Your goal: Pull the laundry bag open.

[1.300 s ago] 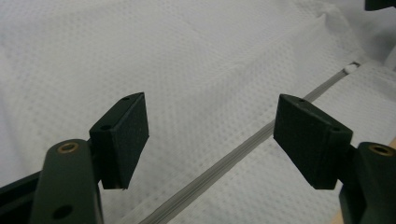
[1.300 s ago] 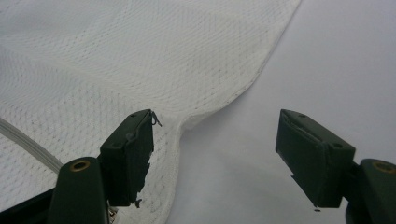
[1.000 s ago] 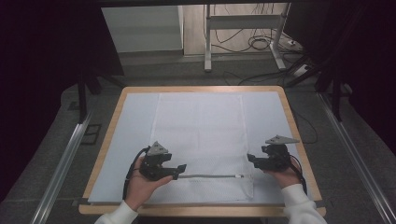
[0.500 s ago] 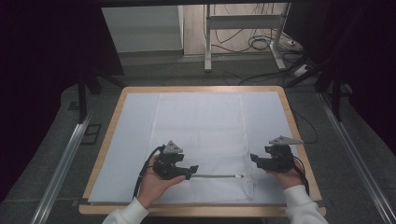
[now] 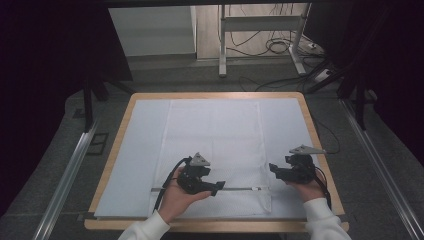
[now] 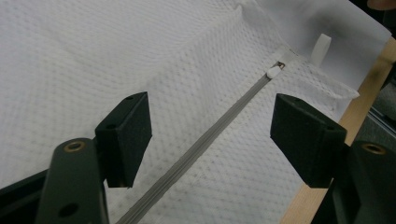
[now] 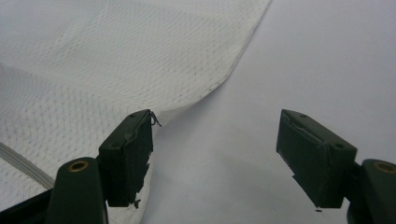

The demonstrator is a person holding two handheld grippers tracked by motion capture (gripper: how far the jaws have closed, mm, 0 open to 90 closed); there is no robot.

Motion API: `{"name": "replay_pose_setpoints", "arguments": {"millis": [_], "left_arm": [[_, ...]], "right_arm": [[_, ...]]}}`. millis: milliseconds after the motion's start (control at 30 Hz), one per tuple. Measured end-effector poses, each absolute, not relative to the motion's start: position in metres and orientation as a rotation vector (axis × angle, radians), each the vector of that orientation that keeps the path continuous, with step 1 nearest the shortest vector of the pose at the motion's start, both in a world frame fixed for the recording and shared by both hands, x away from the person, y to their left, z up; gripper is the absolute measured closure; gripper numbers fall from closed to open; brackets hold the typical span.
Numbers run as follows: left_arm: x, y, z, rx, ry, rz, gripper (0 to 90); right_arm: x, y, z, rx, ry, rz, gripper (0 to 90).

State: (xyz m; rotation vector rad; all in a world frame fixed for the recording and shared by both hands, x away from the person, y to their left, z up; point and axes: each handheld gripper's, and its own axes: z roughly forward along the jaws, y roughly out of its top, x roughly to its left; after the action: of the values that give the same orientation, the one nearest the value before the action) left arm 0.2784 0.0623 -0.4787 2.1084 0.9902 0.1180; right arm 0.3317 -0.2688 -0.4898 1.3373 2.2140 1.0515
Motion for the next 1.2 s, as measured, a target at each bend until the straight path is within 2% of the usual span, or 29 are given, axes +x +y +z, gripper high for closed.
{"name": "replay_pose_setpoints", "arguments": {"millis": [467,1200], "left_arm": [[0.278,0.039,-0.480,2.098,0.953,0.042,35.6],[0.285,0.016,-0.486,2.128,0.940,0.028,36.9]], "right_arm": [[0.332,-0.267,-0.489,1.331,2.206,1.048,26.4],[0.331,-0.267,-0.487,1.307,2.196,1.045,26.4]]}}
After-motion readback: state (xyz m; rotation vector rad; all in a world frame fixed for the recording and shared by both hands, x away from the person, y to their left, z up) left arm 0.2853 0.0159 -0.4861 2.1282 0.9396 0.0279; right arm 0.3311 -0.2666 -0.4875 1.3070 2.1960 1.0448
